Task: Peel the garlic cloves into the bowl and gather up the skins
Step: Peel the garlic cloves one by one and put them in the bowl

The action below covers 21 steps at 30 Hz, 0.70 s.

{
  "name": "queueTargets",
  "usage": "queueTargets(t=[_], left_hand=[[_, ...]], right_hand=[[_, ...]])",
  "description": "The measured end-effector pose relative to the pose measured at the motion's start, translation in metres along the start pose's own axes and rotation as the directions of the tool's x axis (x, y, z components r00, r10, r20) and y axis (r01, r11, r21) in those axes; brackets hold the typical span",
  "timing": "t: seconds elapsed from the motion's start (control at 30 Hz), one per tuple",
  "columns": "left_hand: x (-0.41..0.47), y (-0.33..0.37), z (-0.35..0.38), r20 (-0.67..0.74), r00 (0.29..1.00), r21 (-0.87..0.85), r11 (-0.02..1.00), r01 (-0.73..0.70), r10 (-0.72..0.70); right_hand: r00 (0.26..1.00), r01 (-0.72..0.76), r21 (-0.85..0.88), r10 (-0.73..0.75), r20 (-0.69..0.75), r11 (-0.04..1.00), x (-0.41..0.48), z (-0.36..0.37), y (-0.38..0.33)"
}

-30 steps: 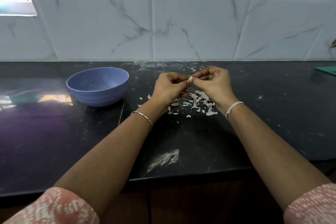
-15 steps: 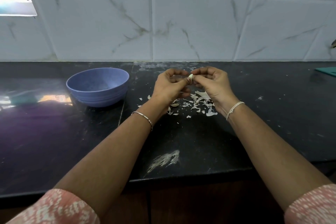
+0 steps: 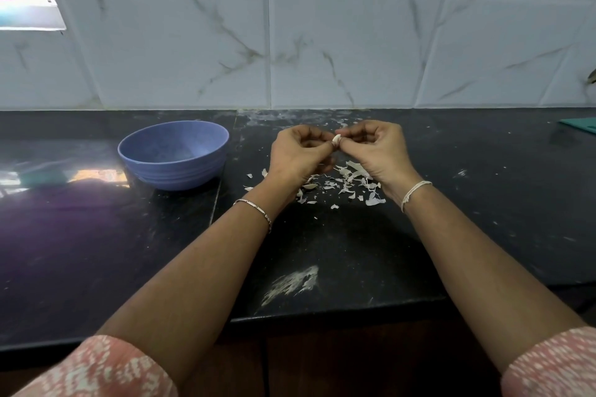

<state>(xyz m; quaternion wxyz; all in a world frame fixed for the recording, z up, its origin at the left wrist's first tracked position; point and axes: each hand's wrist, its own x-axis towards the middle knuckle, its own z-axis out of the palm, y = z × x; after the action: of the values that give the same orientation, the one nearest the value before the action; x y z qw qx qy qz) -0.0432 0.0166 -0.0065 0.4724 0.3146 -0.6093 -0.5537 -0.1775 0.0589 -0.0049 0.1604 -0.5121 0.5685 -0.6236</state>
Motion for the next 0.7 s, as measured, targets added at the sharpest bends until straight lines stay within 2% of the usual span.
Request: queueTargets(t=[0.5, 0.7], left_hand=[[0.0029, -0.0023, -0.0006, 0.007, 1.0, 0.003, 1.0, 0.011, -0.011], [-0.0019, 0.0015, -0.0019, 0.114, 0.991, -0.162, 0.983, 0.09, -0.072]], right_hand=[[1.0, -0.013, 0.042, 0.014, -0.025, 0.999, 0.0, -0.0003, -0.0015], [0.997, -0.077, 0.158, 0.08, -0.01, 0.984, -0.0011, -0.0024, -0.0074]])
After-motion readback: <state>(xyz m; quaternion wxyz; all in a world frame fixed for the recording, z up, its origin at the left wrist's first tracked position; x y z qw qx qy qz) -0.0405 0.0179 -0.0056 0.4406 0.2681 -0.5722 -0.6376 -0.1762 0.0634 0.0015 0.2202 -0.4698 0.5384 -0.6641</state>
